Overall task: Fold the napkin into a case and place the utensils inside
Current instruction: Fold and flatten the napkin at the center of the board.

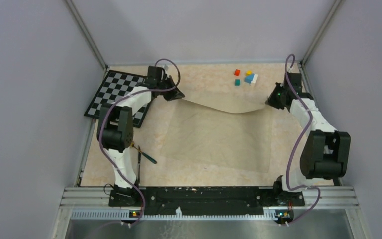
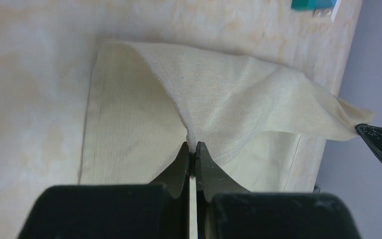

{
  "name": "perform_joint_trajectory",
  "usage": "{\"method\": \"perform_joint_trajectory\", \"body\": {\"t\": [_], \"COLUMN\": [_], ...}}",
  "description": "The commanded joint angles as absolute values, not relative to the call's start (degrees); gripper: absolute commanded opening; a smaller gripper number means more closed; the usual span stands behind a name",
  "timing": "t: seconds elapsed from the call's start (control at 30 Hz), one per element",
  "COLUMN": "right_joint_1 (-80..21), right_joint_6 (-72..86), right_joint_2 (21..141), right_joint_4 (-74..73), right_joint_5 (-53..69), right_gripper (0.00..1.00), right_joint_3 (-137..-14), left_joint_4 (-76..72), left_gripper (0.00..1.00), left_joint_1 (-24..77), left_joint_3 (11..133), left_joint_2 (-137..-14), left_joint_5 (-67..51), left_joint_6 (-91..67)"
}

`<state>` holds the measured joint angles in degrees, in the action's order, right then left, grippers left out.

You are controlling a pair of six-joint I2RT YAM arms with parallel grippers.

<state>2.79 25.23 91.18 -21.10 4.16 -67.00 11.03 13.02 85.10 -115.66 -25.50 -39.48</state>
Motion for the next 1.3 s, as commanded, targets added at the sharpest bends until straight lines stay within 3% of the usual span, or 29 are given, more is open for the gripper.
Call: {"method": "perform_joint_trajectory", "body": {"t": [0.0, 0.2, 0.4, 0.97, 1.27], "right_joint_1": [3.16, 3.19, 3.16, 3.16, 3.00], "right_joint_6": [28.80, 34.14, 39.16, 38.81, 38.89], "right_joint_2": [78.38, 66.93, 56.24, 53.91, 59.58], "right_joint_4": [-32.28, -47.06, -51.60, -58.35, -57.08], "right_joint_5": [9.17, 6.87, 7.31, 2.88, 2.31], "right_gripper": [0.00, 0.00, 0.00, 0.00, 0.00], "right_joint_3": [-59.36, -49.85, -39.34, -36.51, -35.99], "left_joint_4": [19.71, 26.96, 25.30, 28.28, 27.57], "left_gripper": [0.00, 0.00, 0.00, 0.00, 0.00], "left_joint_1": [12.14, 12.13, 12.12, 12.13, 12.13], "left_joint_3": [76.43, 64.56, 50.48, 40.50, 38.04], "left_joint_2": [-104.04, -93.29, -84.66, -75.18, -76.84], "left_joint_5": [-26.96, -26.20, -32.36, -29.18, -28.43], "left_joint_6": [-34.38, -28.85, -29.84, -30.58, -30.85]}}
